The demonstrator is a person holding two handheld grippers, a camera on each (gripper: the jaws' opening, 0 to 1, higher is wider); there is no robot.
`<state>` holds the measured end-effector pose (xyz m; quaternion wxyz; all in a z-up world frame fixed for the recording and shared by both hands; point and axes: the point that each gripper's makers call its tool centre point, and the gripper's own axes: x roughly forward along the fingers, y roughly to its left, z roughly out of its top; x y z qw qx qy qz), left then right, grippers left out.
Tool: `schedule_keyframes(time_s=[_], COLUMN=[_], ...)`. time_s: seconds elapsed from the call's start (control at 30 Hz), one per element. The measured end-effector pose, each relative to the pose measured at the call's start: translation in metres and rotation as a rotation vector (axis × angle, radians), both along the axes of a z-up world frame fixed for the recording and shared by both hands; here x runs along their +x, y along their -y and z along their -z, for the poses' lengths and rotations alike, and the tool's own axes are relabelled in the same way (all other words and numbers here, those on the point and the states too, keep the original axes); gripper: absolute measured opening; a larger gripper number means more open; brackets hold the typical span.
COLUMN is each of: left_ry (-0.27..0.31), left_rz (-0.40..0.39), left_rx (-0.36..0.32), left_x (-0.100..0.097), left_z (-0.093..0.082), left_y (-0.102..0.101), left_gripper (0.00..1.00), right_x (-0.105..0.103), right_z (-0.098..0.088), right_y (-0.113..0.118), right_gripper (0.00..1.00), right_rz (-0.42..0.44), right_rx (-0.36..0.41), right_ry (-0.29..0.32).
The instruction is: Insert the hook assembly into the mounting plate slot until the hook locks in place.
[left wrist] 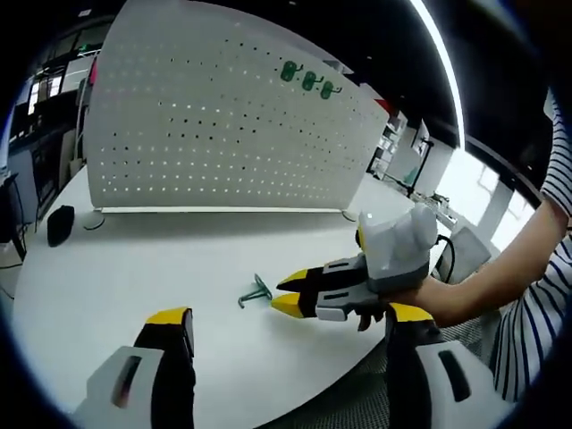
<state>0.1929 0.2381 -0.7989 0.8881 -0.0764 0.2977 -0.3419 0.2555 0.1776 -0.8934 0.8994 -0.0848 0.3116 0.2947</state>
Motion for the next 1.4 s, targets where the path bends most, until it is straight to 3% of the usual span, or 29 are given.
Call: schedule_keyframes(time_s=[0.27, 0.37, 0.53, 0.57, 0.83, 1.4], left_ry=[-0.009, -0.014, -0.017, -0.017, -0.022, -0.025], left_rz=[0.002, 0.002, -0.001, -0.002, 0.004, 0.027], left_rx=[0.008, 0.013, 0.017, 0.018, 0.026, 0.043], left_x=[0.0, 0.0, 0.0, 0.0, -0.001, -0.002], left_z=[0.003, 0.004, 0.005, 0.005, 0.006, 0.009], left_y=[0.0, 0.0, -0.001, -0.001, 0.0, 0.002], left_gripper=[0.9, 0.89, 0.89, 0.89, 0.87, 0.85], right_x=[0.003, 0.005, 0.01, 0.014, 0.017, 0.019], right_z=[0.011, 0.01, 0.01, 0.007, 0.003, -0.011], right_y=[-0.004, -0.004, -0.002, 0.0, 0.001, 0.013], right_gripper=[0.12, 0.09, 0.05, 0.04, 0.01, 0.0], right_rz=[-0.006, -0.022, -0.006, 0.003, -0.005, 0.039], right_rx=[0.002, -0.013, 0.0, -0.004, -0.015, 0.013], right_ry=[-0.004, 0.031, 0.034, 0.062, 0.081, -0.014])
